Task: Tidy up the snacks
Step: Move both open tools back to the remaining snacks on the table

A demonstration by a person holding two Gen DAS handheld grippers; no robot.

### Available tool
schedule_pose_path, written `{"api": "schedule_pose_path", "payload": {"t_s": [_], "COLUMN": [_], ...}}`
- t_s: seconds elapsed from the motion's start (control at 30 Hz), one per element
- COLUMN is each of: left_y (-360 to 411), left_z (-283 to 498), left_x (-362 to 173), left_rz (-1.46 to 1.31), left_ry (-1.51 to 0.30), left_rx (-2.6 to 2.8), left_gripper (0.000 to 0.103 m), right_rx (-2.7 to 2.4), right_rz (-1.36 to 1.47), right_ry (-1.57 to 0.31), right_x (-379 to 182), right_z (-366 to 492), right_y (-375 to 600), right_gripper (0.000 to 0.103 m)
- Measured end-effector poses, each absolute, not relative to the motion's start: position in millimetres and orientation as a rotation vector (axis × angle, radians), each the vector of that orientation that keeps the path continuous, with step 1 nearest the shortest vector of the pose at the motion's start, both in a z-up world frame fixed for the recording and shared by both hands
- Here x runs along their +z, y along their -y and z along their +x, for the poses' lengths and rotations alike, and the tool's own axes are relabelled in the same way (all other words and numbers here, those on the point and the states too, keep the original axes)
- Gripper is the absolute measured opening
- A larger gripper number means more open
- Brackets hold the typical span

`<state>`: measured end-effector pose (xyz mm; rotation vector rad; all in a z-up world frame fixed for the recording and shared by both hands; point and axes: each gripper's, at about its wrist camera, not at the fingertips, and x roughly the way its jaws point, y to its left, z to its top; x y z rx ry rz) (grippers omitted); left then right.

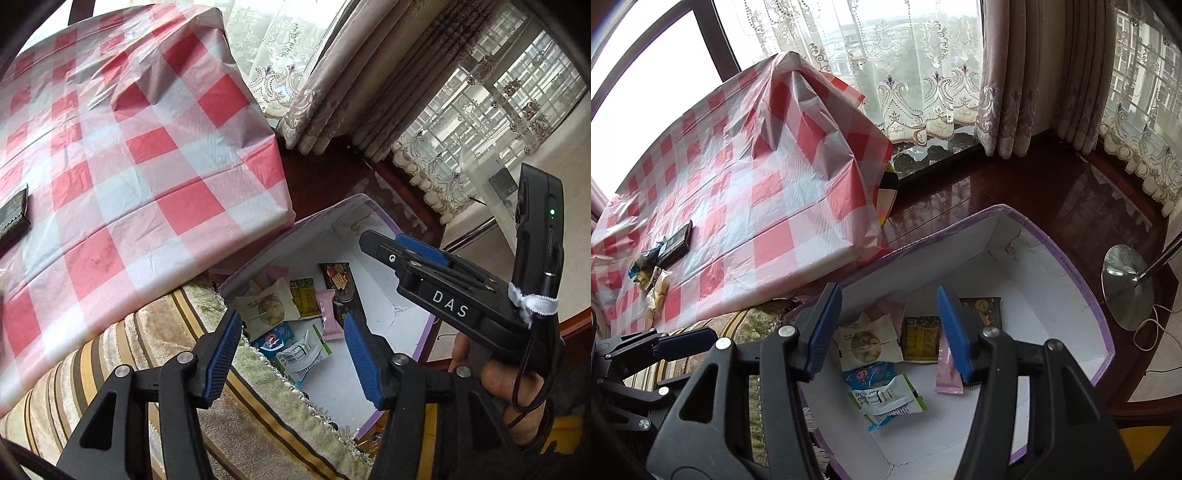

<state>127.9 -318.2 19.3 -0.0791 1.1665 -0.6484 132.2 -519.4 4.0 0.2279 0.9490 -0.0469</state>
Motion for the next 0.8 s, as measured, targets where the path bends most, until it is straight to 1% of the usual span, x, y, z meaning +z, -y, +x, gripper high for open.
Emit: {"api": "schedule_pose_path", "payload": {"t_s": [0.4,0.8], "left_y": [251.9,150.9], "left_z": [147.0,156.9], "left_x": [22.2,11.5], "left_rz": [-0.167,-0.331], "left_ry": [-1.116,-1.12], "left_rx": [-0.501,-0.337], "left_gripper": [0.059,0.059], "right_rx": [0.071,0.213], "right_rz": [0.169,0.086], "right_ry": [-0.973,-1.021], "right_x": [9.8,3.0], "right_z": [148.9,170.2], "right_y": [452.8,374.1], "right_gripper": [0.058,0.059]}}
